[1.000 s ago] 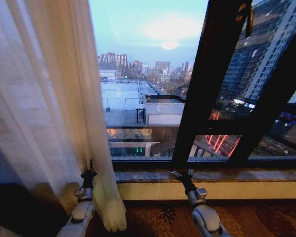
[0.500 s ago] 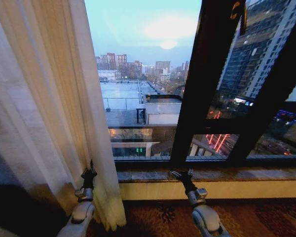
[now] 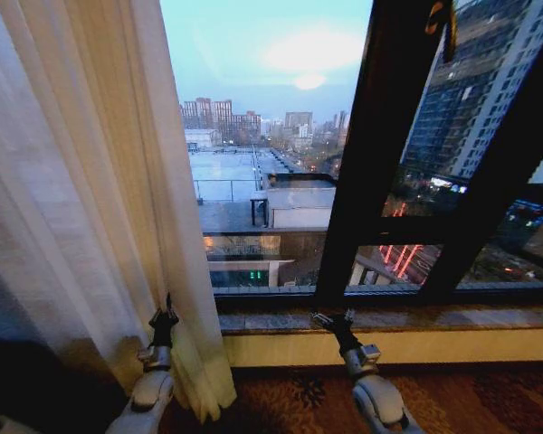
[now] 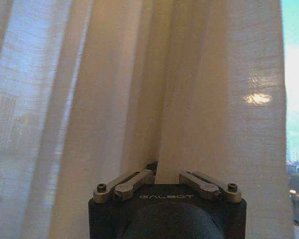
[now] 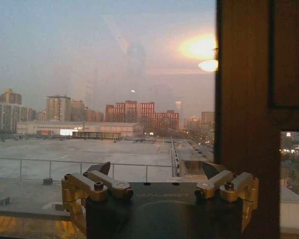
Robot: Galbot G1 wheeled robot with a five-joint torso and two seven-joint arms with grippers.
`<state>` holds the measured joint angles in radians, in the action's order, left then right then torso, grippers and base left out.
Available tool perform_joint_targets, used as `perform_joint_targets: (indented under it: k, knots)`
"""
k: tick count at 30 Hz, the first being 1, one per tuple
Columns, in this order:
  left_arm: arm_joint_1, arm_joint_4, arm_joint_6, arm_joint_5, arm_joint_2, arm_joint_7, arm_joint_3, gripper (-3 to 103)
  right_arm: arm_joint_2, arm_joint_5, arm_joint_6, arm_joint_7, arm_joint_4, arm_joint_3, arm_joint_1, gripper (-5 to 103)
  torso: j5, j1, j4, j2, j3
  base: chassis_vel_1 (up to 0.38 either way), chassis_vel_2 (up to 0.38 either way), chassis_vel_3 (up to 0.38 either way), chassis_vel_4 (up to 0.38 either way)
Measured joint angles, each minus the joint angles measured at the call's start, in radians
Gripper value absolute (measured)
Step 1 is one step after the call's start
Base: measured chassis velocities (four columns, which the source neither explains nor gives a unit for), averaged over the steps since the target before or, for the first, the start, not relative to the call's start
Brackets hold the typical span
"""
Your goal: Open the curtains by pulling them apart, changing their state from closed to fully open.
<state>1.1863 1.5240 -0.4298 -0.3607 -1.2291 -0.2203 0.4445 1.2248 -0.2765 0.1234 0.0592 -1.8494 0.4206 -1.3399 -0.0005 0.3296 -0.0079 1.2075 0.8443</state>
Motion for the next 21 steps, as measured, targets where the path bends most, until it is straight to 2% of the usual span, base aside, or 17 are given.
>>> perform_joint_targets:
  k: [15, 21]
  knots:
    - [0.008, 0.008, -0.001, -0.005, 0.003, 0.002, 0.004, 0, 0.000, 0.000, 0.000, 0.000, 0.000, 0.000, 0.000, 100, 0.0002, 0.000, -0.0002, 0.000, 0.000, 0.011, 0.010, -0.005, -0.012]
    - [0.009, 0.008, -0.002, -0.006, 0.004, 0.004, 0.005, 0, 0.000, 0.000, 0.000, 0.000, 0.000, 0.000, 0.000, 100, 0.0006, 0.000, -0.0003, 0.000, 0.000, 0.082, 0.094, -0.090, -0.093]
